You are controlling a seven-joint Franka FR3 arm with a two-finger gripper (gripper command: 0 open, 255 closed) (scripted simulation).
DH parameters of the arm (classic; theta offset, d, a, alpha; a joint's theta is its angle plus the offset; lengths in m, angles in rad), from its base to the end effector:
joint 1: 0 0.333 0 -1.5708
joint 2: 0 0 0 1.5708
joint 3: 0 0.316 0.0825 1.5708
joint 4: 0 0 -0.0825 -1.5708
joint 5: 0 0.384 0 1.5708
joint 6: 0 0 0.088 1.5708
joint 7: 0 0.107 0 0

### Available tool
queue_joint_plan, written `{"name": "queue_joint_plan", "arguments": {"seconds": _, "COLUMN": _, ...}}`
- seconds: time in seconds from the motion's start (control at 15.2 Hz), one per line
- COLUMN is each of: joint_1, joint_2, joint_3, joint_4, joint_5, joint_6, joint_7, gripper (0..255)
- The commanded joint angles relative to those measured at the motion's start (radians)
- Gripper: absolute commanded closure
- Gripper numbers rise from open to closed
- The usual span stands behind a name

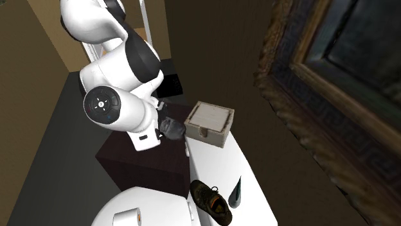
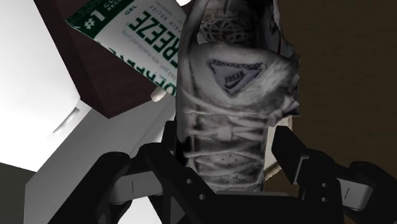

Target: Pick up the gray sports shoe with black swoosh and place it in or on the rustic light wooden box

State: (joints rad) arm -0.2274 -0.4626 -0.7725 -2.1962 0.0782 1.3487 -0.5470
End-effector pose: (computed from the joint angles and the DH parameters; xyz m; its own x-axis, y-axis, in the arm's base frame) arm 0.1944 -0.3390 0.4897 0.9497 -0.2500 -0.1886 -0.3131 -0.7656 -0.5619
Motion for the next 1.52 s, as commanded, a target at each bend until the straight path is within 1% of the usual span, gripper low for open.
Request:
{"name": "queue_joint_plan", "arguments": {"seconds": 0.0, "joint_1": 0.001, "joint_2": -0.005, "joint_3": 0.007, "joint_4": 0.021, "joint_5": 0.004, "joint_6": -0.023, "joint_7": 0.010, "gripper": 255}}
{"name": "queue_joint_plan", "arguments": {"seconds": 0.46, "joint_1": 0.033, "joint_2": -0.073, "joint_3": 0.163, "joint_4": -0.085, "joint_5": 0.108, "joint_6": 0.063, "joint_7": 0.185, "gripper": 255}}
{"name": "queue_joint_plan", "arguments": {"seconds": 0.79, "joint_1": 0.078, "joint_2": -0.083, "joint_3": 0.262, "joint_4": -0.127, "joint_5": 0.195, "joint_6": 0.134, "joint_7": 0.290, "gripper": 255}}
{"name": "queue_joint_plan", "arguments": {"seconds": 1.06, "joint_1": 0.122, "joint_2": -0.069, "joint_3": 0.336, "joint_4": -0.140, "joint_5": 0.266, "joint_6": 0.196, "joint_7": 0.365, "gripper": 255}}
{"name": "queue_joint_plan", "arguments": {"seconds": 1.32, "joint_1": 0.171, "joint_2": -0.036, "joint_3": 0.402, "joint_4": -0.133, "joint_5": 0.334, "joint_6": 0.258, "joint_7": 0.432, "gripper": 255}}
{"name": "queue_joint_plan", "arguments": {"seconds": 1.45, "joint_1": 0.170, "joint_2": -0.032, "joint_3": 0.400, "joint_4": -0.155, "joint_5": 0.334, "joint_6": 0.280, "joint_7": 0.419, "gripper": 255}}
